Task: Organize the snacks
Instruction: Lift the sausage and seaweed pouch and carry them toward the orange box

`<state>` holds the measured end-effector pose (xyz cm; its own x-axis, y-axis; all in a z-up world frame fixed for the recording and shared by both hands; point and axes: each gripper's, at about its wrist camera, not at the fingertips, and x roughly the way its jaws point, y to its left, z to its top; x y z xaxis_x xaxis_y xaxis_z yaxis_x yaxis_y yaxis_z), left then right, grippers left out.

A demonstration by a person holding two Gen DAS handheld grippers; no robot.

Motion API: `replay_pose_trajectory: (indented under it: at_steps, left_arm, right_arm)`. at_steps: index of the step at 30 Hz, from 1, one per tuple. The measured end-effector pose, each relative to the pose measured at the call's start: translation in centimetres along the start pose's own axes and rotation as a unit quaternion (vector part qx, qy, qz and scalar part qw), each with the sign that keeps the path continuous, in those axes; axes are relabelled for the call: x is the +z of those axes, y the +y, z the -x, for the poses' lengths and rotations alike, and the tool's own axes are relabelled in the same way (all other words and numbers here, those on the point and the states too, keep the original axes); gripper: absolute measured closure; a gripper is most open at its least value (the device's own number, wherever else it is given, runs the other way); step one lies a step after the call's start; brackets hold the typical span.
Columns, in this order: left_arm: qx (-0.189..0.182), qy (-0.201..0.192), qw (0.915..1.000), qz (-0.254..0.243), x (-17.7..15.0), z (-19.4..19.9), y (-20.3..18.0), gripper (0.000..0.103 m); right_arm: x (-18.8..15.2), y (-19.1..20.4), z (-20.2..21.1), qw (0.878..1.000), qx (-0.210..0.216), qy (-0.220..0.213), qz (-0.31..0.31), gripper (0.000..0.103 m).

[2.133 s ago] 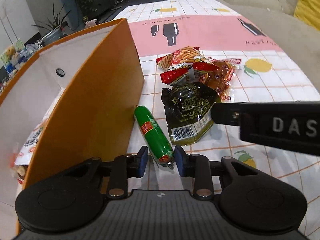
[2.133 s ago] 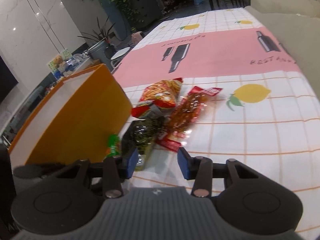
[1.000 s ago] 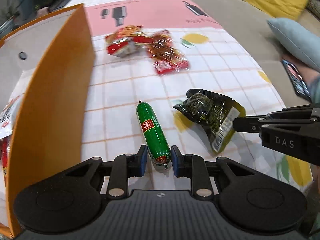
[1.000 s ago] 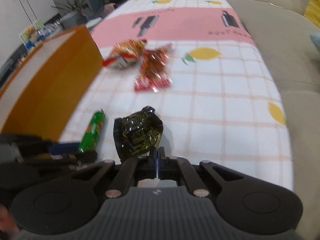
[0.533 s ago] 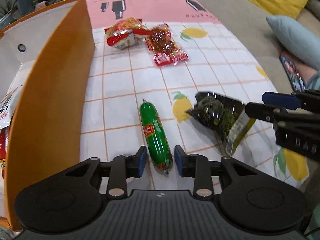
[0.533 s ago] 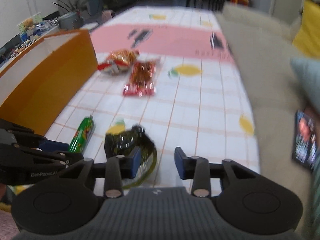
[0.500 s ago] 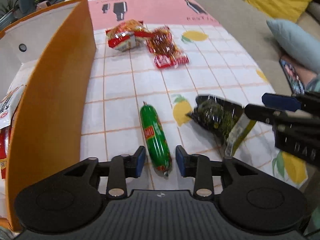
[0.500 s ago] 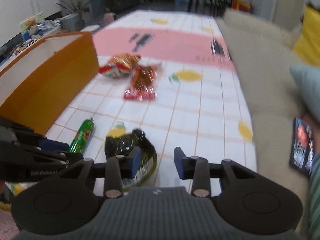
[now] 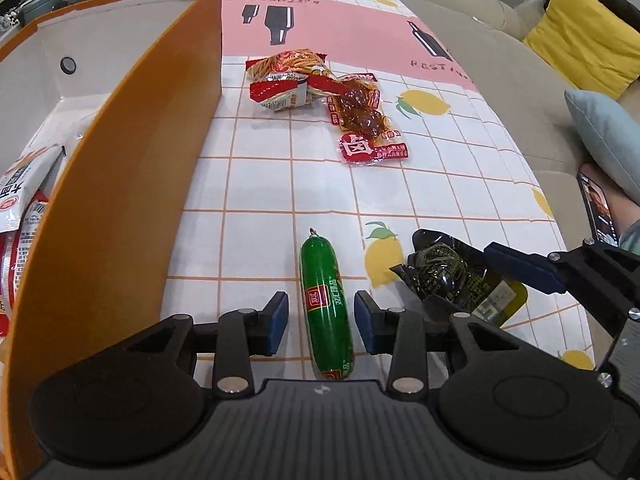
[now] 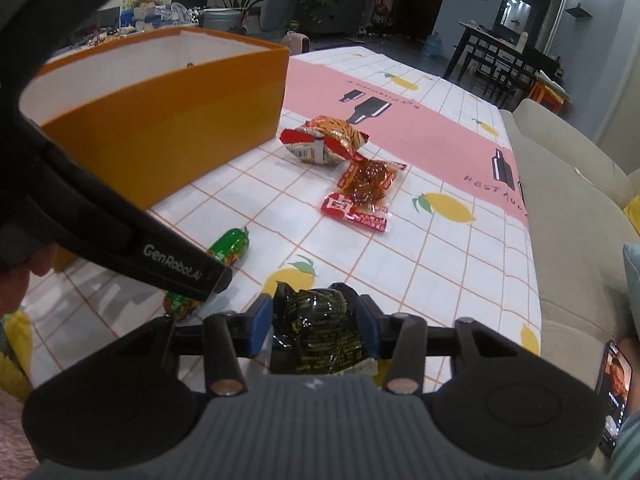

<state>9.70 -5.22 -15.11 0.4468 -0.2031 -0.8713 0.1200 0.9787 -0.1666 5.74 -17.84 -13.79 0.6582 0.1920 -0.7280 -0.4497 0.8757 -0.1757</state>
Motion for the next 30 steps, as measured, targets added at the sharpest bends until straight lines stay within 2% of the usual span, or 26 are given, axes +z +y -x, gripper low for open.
replay_pose_trajectory:
  at_steps: [3, 10, 15, 18, 19, 21, 26, 30]
  left_arm:
    - [0.008, 0.0, 0.9999, -0.008, 0.0, -0.3, -0.2, 0.058]
    - [0.029, -0.011, 0.9986, -0.042, -0.2, -0.9, -0.9, 0.056]
    - [0.047, -0.024, 0.9961, -0.071, -0.3, -1.2, -1.7, 0.056]
    - [0.047, -0.029, 0.9953, -0.08, -0.3, -1.3, -1.9, 0.065]
    - [0.048, -0.03, 0.995, -0.083, -0.4, -1.3, -2.0, 0.071]
    - [0.047, -0.031, 0.995, -0.083, -0.3, -1.3, -2.0, 0.076]
    - [0.043, -0.033, 0.9962, -0.068, -0.3, -1.2, -1.5, 0.078]
    - [0.038, -0.031, 0.9981, -0.038, -0.2, -0.6, -0.9, 0.078]
  right_arm:
    - [-0.2, 0.2, -0.6, 1.0, 0.001, 0.006, -0.001, 0.053]
    - [-0.6, 0.2, -2.4, 0.999, -0.001, 0.031, -0.013, 0.053]
    - [-0.6, -0.1, -3.0, 0.999, -0.009, 0.038, -0.023, 0.065]
    - [-0.5, -0.3, -3.1, 0.999, -0.006, 0.04, -0.036, 0.066]
    - [-0.6, -0.3, -3.0, 0.998, -0.005, 0.04, -0.038, 0.066]
    - [-0.5, -0.4, -3.0, 0.998, -0.004, 0.04, -0.043, 0.066]
    - [-0.5, -0.5, -2.9, 0.998, -0.003, 0.042, -0.05, 0.067]
    - [-0.4, -0.8, -2.8, 0.997, 0.004, 0.046, -0.061, 0.067]
